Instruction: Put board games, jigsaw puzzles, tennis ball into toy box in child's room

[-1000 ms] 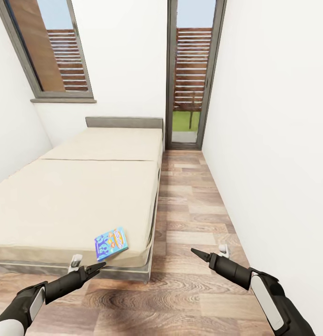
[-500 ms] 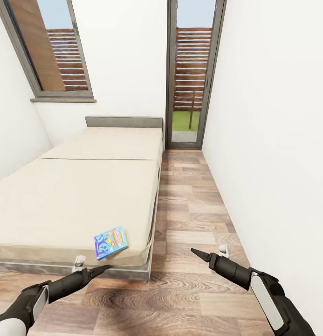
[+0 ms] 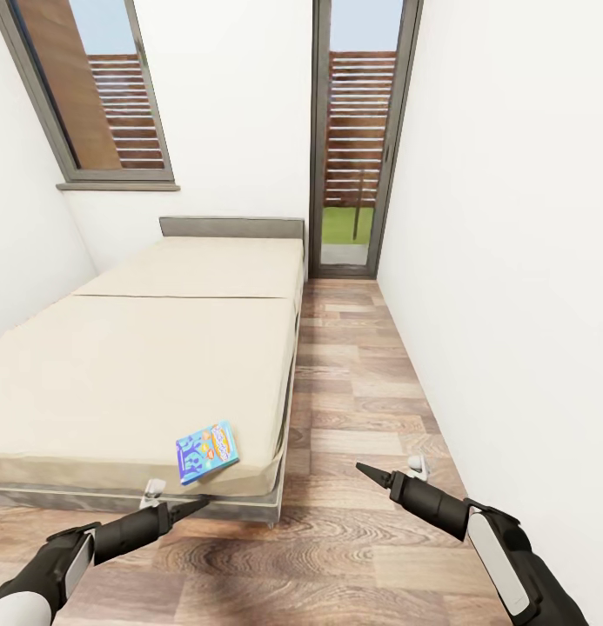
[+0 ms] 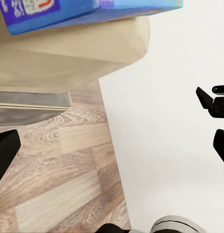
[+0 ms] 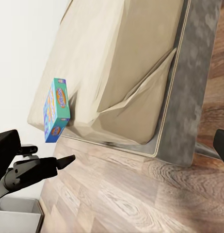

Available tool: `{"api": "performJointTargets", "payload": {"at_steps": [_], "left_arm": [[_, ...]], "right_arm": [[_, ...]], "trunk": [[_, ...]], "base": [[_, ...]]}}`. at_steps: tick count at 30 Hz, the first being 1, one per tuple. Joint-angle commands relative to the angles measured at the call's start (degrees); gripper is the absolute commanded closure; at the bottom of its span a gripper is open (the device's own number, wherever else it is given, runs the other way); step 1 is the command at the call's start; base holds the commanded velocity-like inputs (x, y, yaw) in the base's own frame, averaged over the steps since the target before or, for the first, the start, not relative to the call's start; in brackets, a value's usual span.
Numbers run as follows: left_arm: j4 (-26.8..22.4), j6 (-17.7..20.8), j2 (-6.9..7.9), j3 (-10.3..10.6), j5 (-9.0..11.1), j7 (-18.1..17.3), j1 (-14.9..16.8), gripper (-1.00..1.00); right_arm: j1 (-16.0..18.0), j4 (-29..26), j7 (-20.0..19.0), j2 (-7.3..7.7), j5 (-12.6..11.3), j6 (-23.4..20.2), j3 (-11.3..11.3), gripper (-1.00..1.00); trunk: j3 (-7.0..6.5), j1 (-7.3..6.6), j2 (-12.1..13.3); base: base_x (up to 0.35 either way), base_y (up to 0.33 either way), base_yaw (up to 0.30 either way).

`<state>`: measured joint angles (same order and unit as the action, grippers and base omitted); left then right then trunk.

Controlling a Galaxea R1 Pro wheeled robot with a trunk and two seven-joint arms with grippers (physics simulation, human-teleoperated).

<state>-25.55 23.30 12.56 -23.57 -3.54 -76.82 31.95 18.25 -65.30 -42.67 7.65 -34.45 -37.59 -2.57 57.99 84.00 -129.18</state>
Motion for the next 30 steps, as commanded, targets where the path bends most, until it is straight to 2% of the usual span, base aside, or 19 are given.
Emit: {"api": "performJointTargets", "payload": {"at_steps": [1, 12, 18, 23, 27, 30], "left_arm": [[-0.02, 0.52, 0.01, -0.28, -0.36, -0.40, 0.04, -1.00], [-0.16, -0.83, 0.21, -0.29, -0.22, -3.71, 0.04, -1.00], [-0.42, -1.10, 0.53, -0.64, 0.03, -8.23, 0.04, -1.00], [-0.52, -1.14, 0.66, -0.76, 0.05, -10.64, 0.04, -1.00], [-0.58, -1.19, 0.86, -0.82, 0.09, -11.28, 0.04, -1.00], [-0.61, -1.16, 1.73, -0.90, 0.20, -11.55, 0.04, -1.00]], "right_arm": [[0.03, 0.00, -0.04, 0.00, -0.25, -0.40, -0.03, -1.00], [0.03, 0.00, 0.04, 0.00, -0.18, -0.38, 0.23, -1.00], [0.03, 0.00, 0.06, 0.00, -0.18, -0.38, 0.33, -1.00], [0.03, 0.00, 0.12, 0.00, -0.18, -0.38, 0.41, -1.00], [0.03, 0.00, 0.14, 0.00, -0.18, -0.38, 0.44, -1.00], [0.03, 0.00, 0.17, 0.00, -0.18, -0.38, 0.45, -1.00]], "trunk": [[0.05, -0.01, -0.02], [0.05, -0.01, -0.02], [0.05, -0.01, -0.02], [0.05, -0.01, -0.02], [0.05, -0.01, -0.02], [0.05, -0.01, -0.02]], "base": [[0.000, 0.000, 0.000], [0.000, 0.000, 0.000], [0.000, 0.000, 0.000], [0.000, 0.000, 0.000], [0.000, 0.000, 0.000], [0.000, 0.000, 0.000]]}}
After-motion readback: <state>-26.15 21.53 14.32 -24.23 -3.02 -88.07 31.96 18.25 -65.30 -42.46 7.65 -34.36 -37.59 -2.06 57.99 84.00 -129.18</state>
